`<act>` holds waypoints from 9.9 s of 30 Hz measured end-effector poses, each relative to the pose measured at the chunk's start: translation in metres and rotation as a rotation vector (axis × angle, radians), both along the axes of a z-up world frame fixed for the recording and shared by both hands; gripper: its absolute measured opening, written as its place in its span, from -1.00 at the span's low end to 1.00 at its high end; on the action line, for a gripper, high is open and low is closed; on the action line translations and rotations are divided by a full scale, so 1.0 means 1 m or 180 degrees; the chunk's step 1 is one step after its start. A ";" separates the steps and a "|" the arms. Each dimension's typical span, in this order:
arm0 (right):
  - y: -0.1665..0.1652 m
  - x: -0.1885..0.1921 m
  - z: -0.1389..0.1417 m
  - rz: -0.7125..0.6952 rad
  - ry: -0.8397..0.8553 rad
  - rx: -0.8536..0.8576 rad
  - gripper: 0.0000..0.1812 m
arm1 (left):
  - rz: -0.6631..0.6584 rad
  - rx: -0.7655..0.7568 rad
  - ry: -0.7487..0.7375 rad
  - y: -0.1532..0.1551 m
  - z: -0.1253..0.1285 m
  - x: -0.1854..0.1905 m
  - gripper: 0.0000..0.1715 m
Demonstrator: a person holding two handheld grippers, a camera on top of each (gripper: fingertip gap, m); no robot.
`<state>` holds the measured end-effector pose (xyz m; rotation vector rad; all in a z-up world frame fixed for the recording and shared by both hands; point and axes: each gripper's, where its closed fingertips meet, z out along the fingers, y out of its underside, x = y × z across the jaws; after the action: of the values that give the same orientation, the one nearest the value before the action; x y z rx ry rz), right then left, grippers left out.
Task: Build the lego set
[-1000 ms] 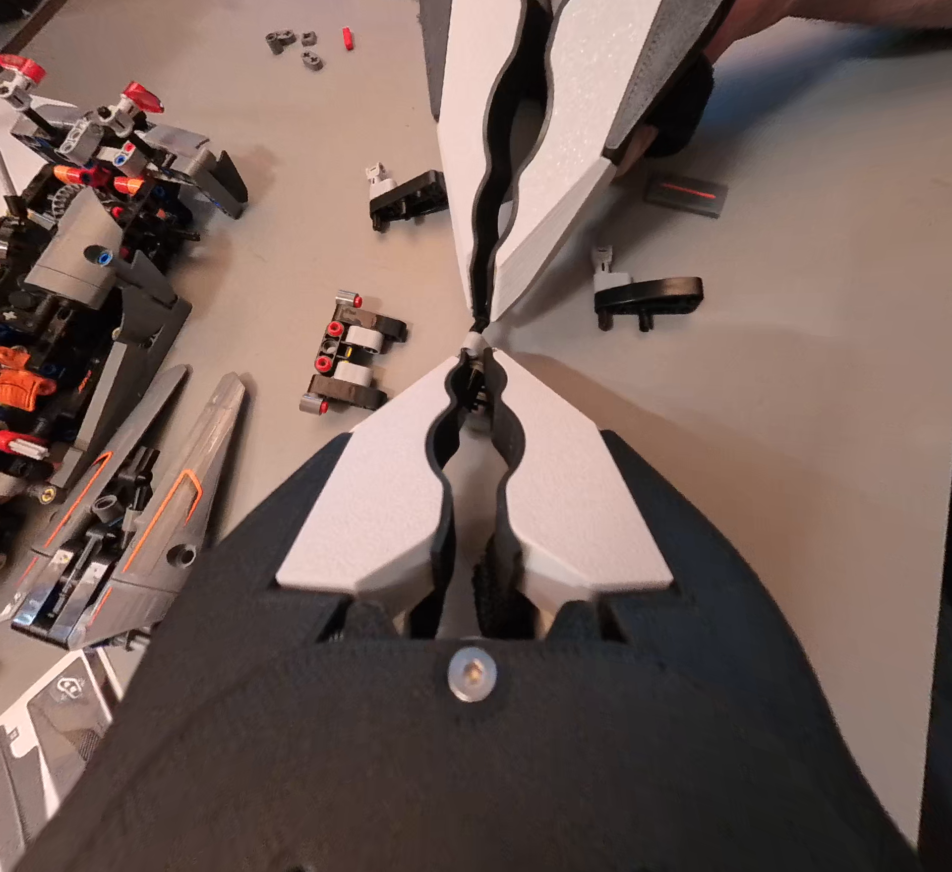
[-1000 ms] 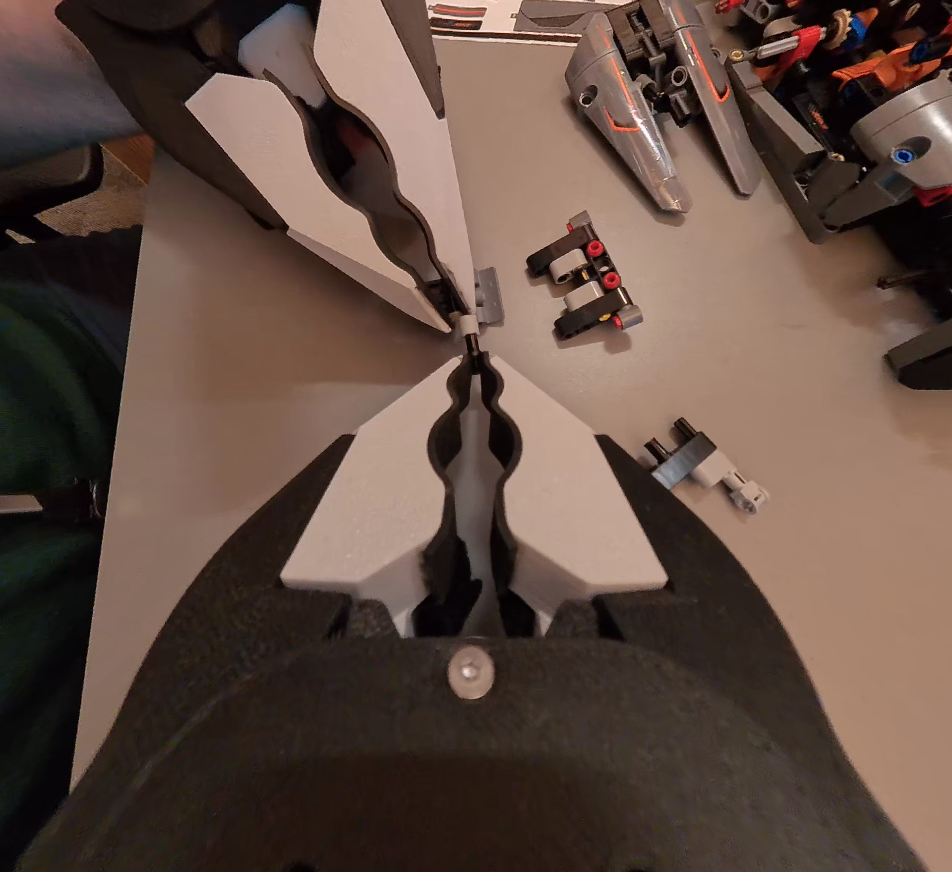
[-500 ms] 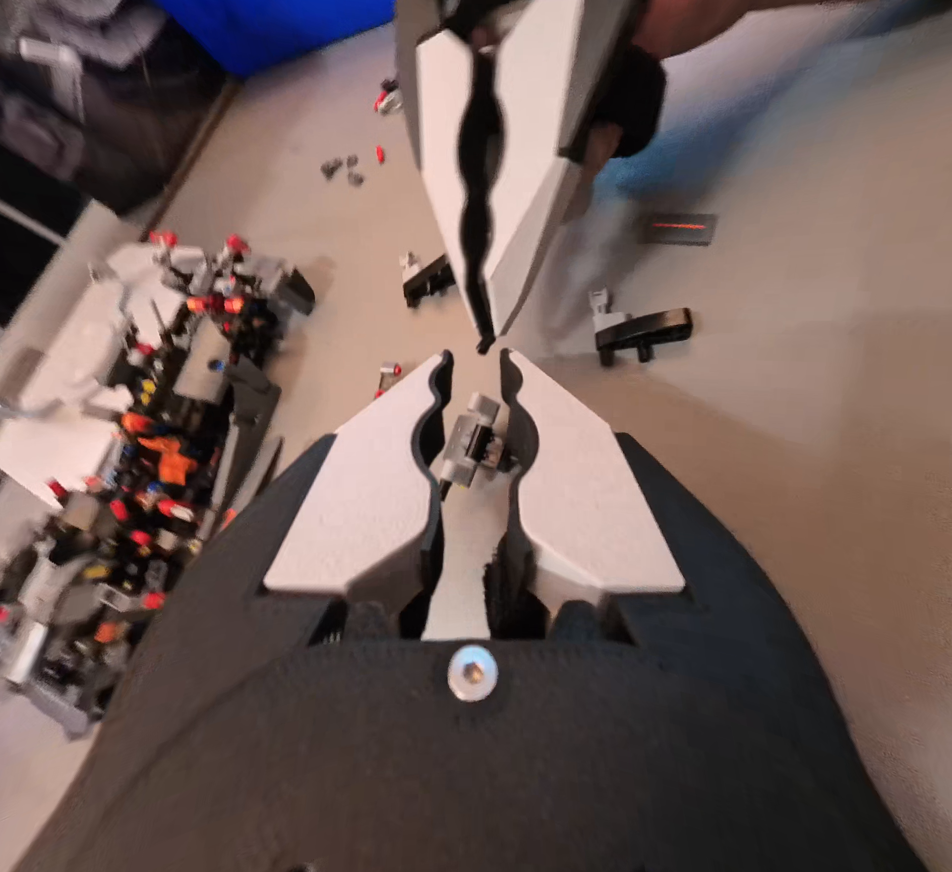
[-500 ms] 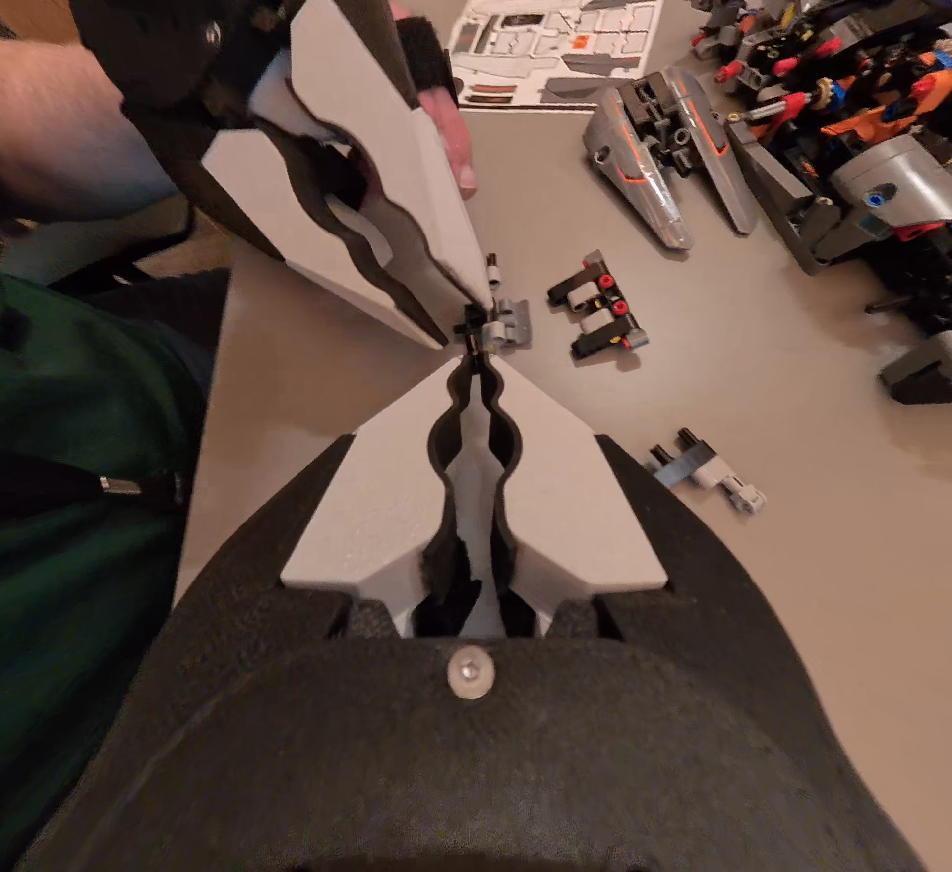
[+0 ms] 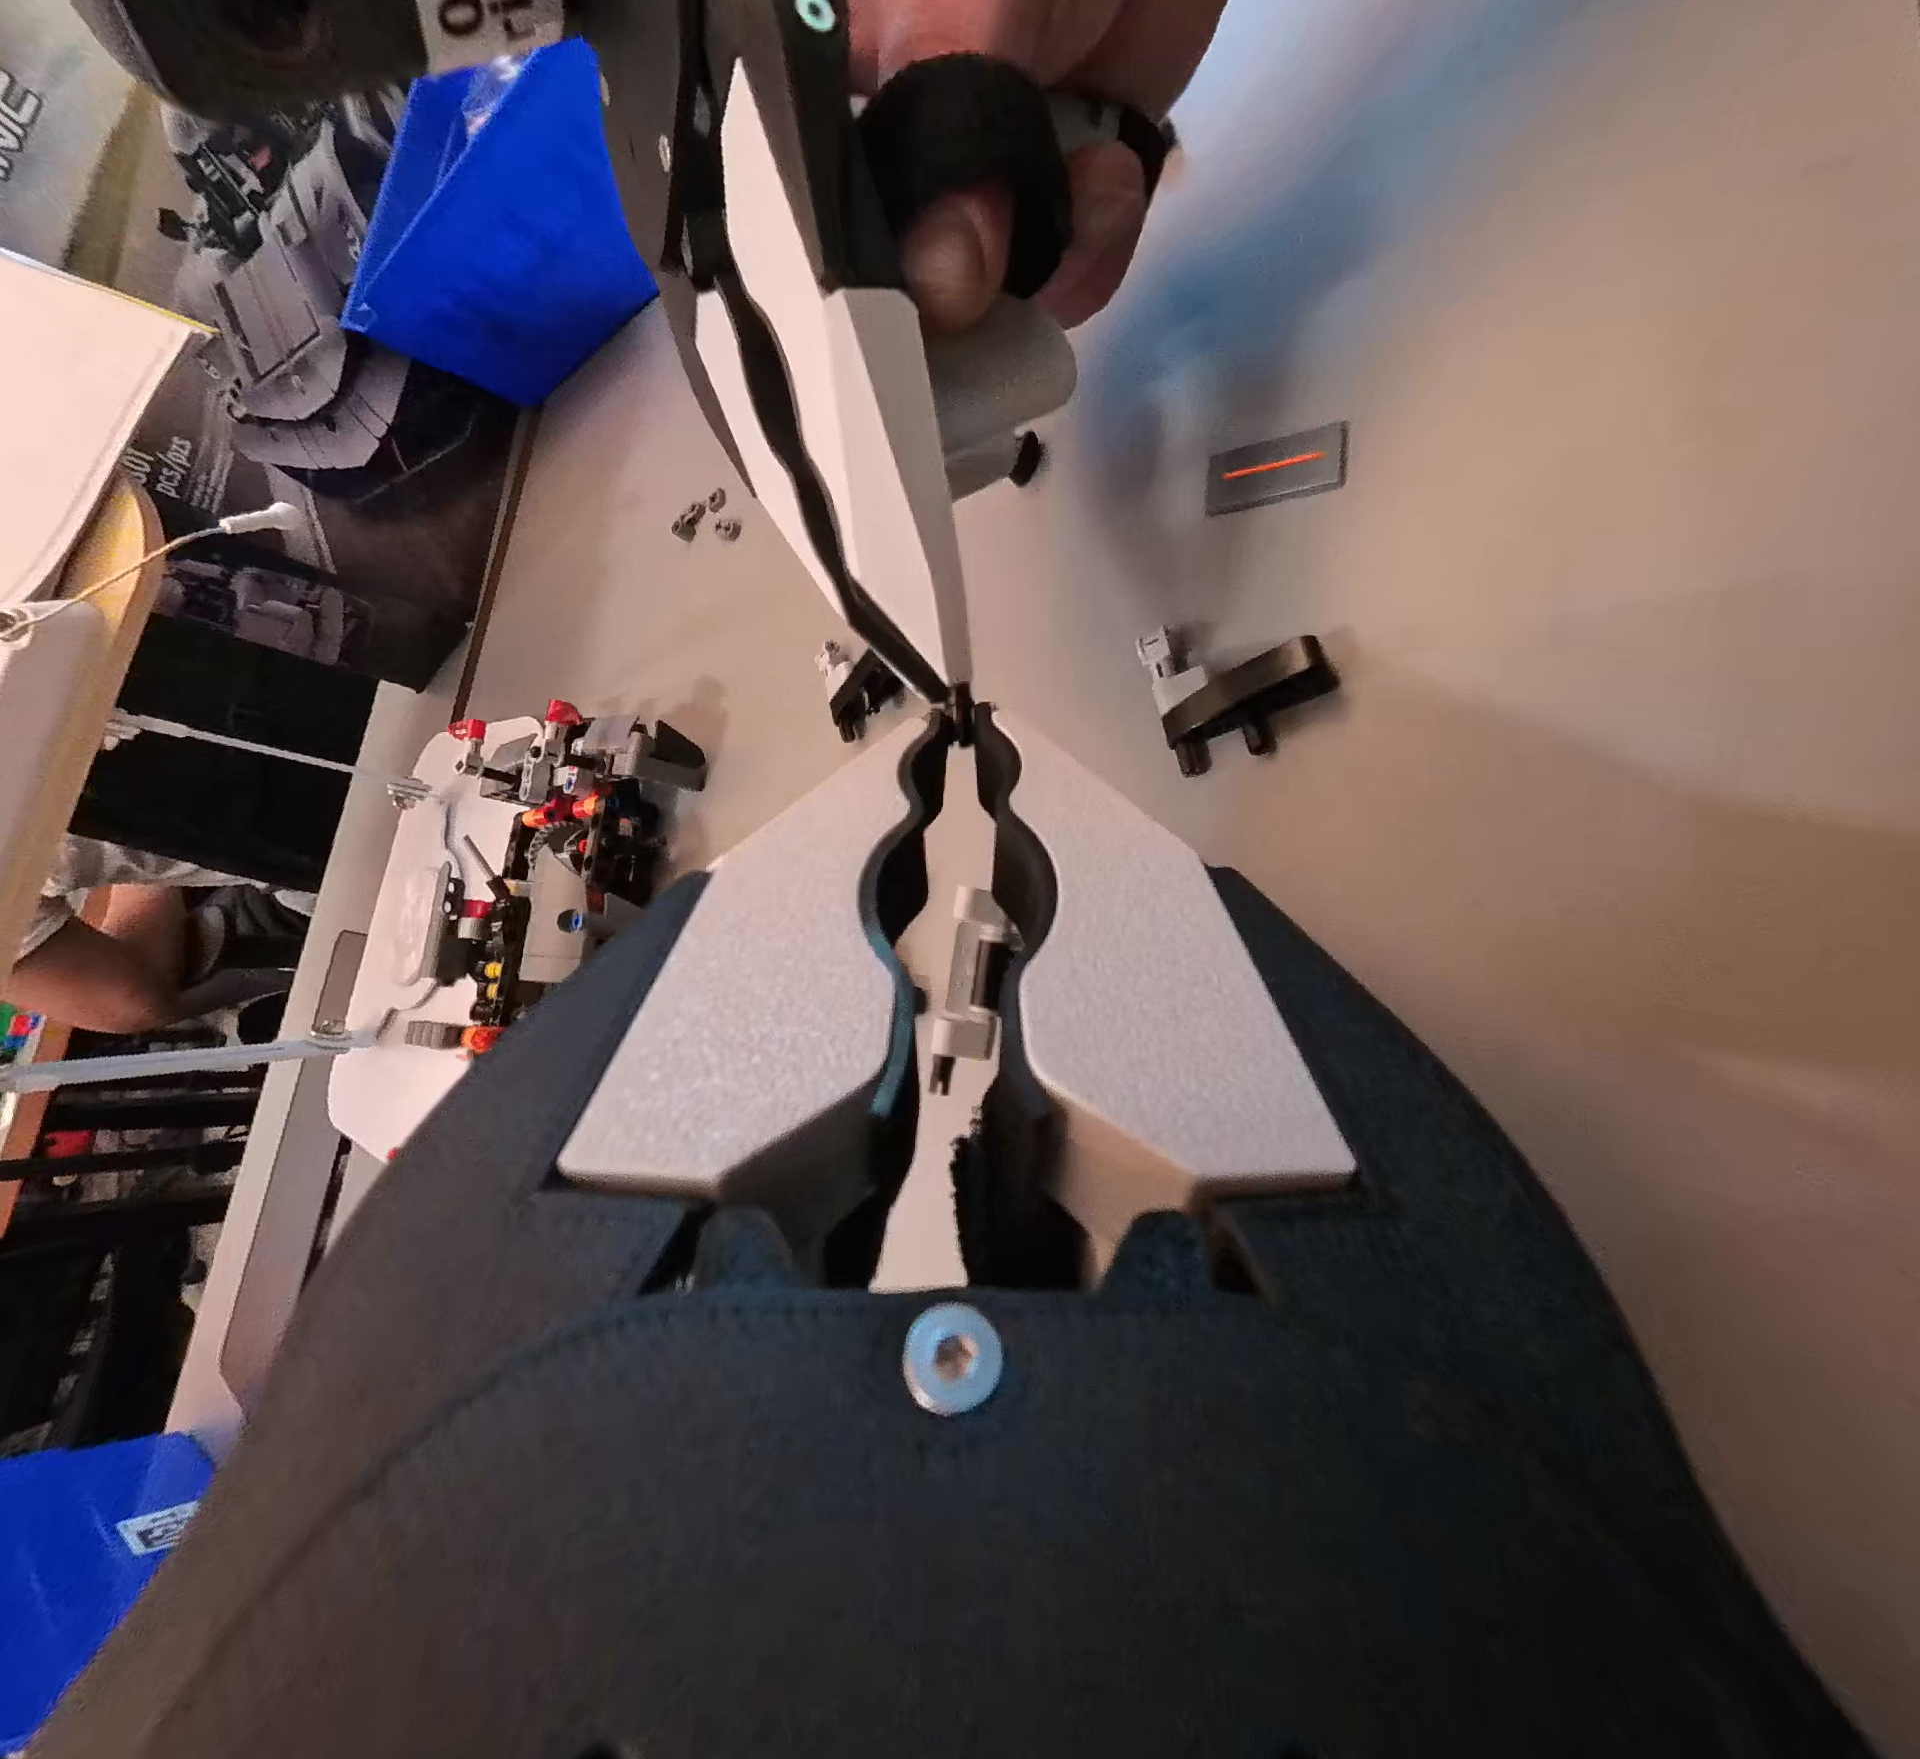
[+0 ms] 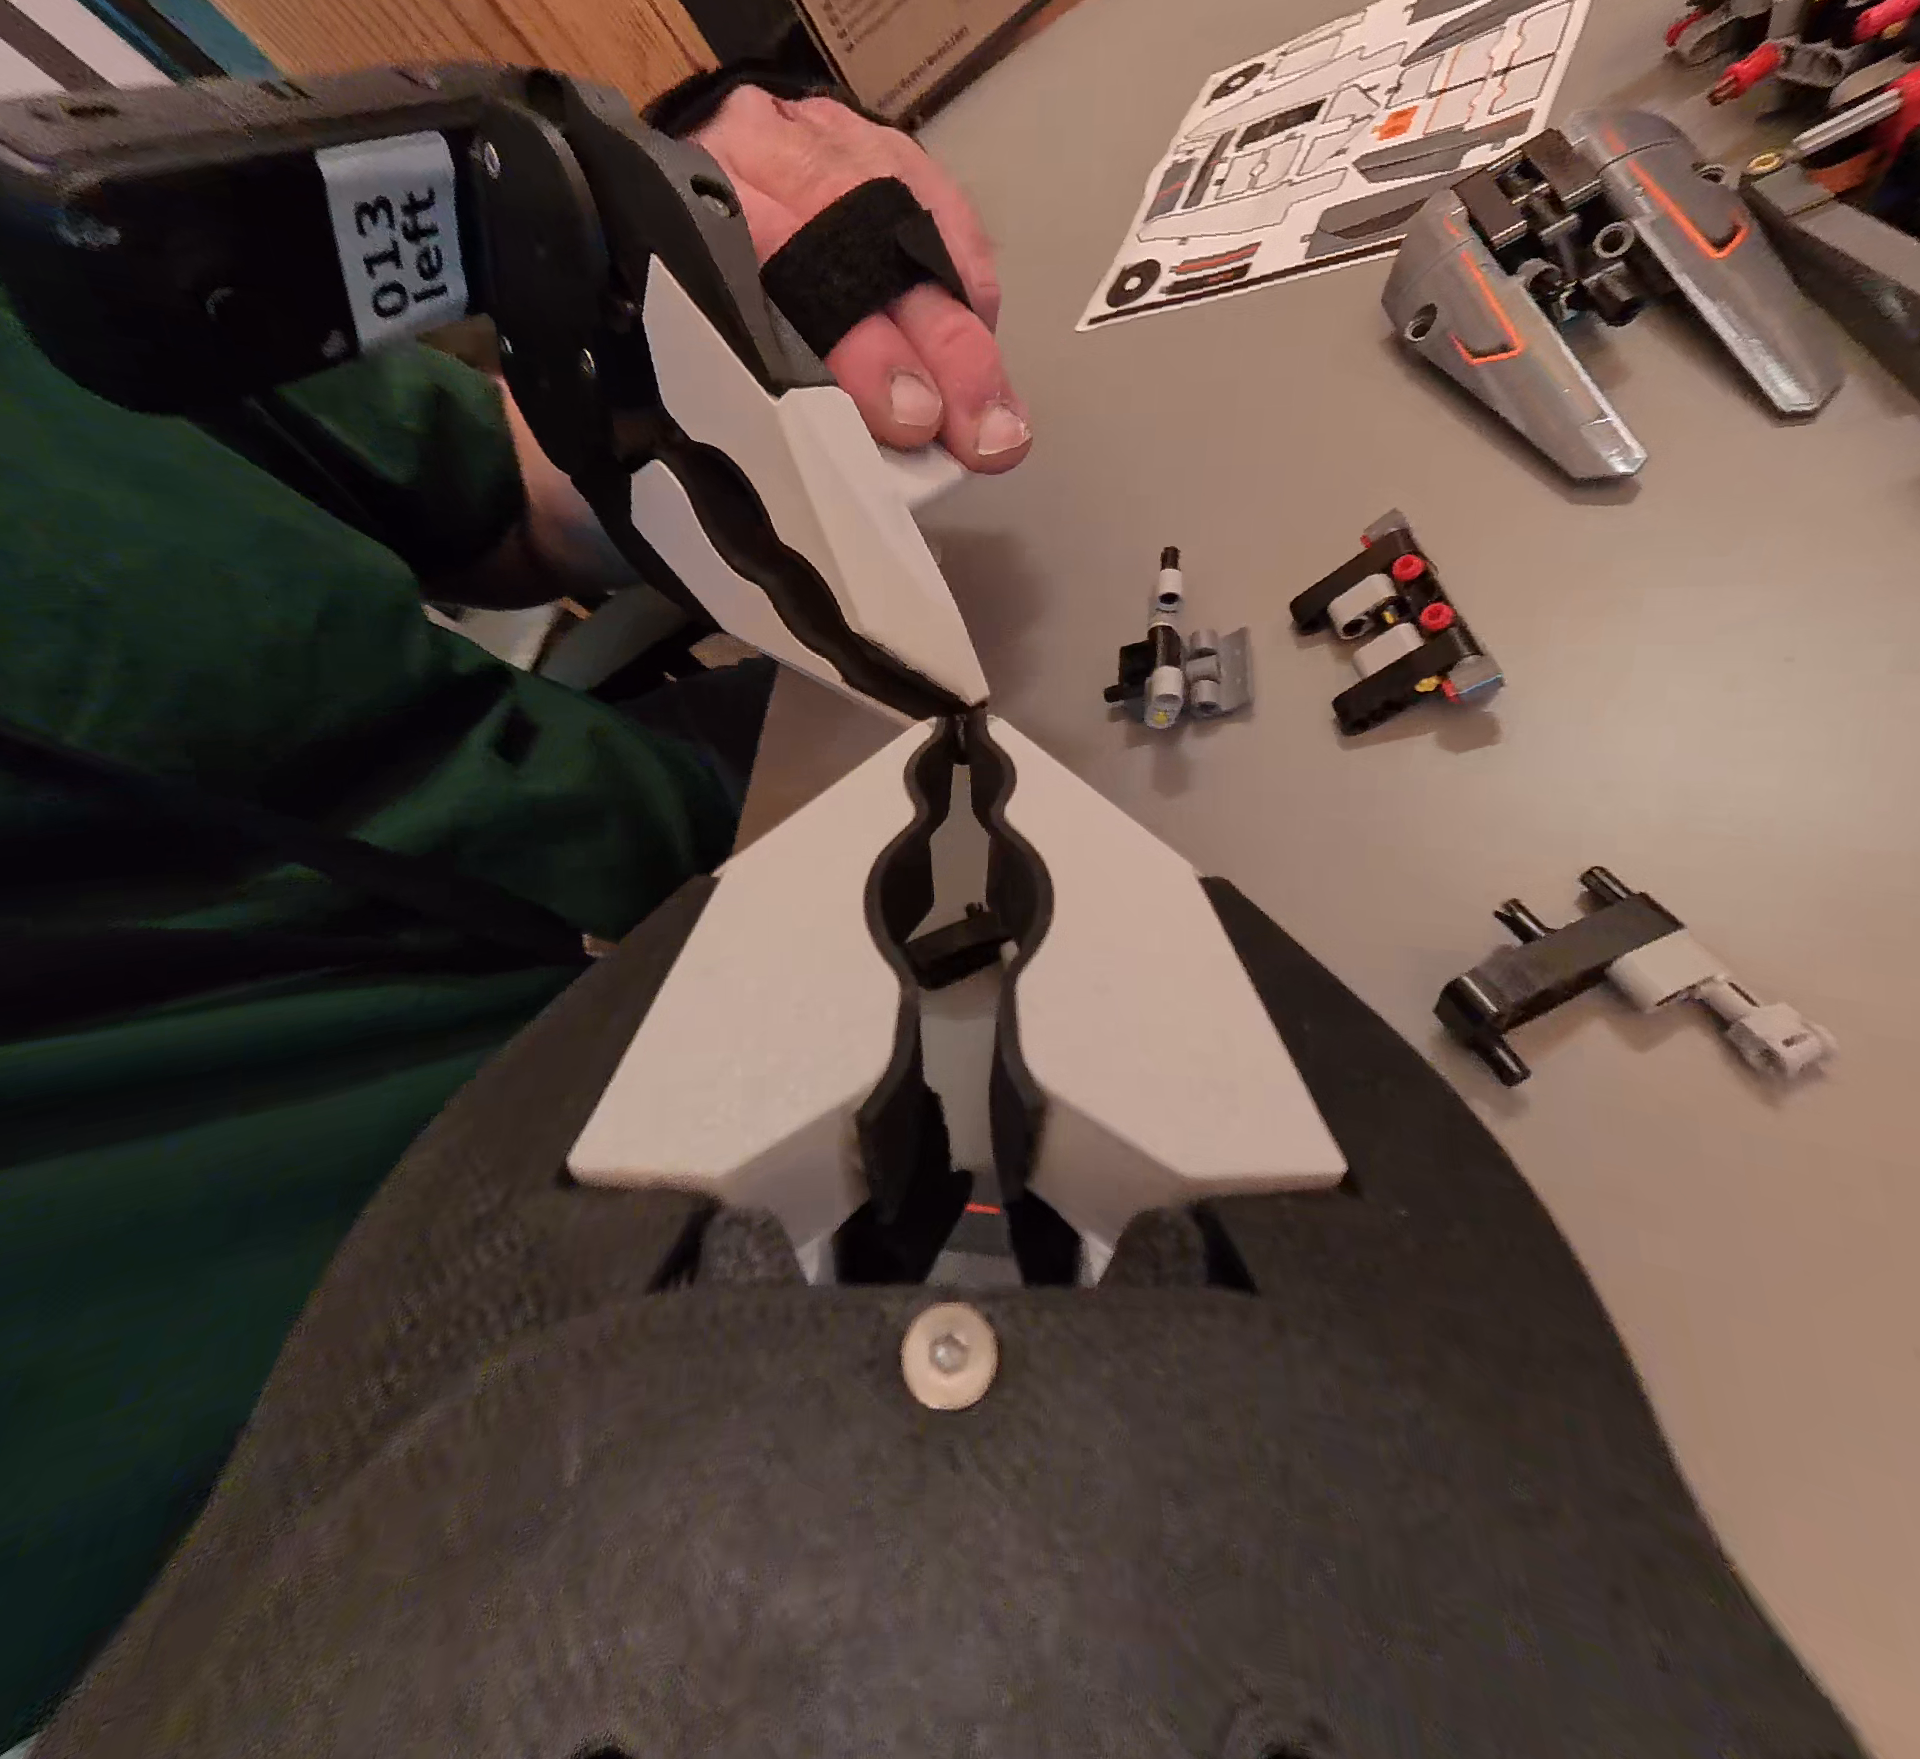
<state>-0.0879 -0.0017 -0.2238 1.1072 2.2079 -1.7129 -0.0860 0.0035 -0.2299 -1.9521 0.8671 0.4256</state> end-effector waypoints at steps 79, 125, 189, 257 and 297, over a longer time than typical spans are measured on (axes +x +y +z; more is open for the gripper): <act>0.031 -0.025 0.001 -0.1108 0.1274 0.1251 -0.98 | 0.0439 -0.0207 -0.0756 0.030 -0.009 -0.030 -0.89; 0.030 -0.026 0.002 -0.1093 0.1459 0.1426 -0.99 | 0.0701 0.0016 0.0075 0.037 -0.002 -0.032 -0.95; 0.010 -0.018 -0.057 -0.0648 0.0338 0.1885 -0.35 | 0.0515 -0.0819 -0.0791 -0.017 -0.040 -0.029 -0.68; 0.010 -0.023 -0.054 -0.0693 -0.0009 0.1423 -0.71 | 0.0853 -0.0522 -0.1517 -0.012 -0.036 -0.032 -0.90; 0.000 -0.045 -0.045 -0.0588 0.0323 0.1638 -0.95 | 0.1132 -0.0465 -0.1414 -0.021 -0.044 -0.037 -0.73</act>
<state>-0.1328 -0.0019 -0.2693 1.3900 2.7836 -1.3089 -0.1229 -0.0172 -0.2734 -2.2256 0.2727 0.1189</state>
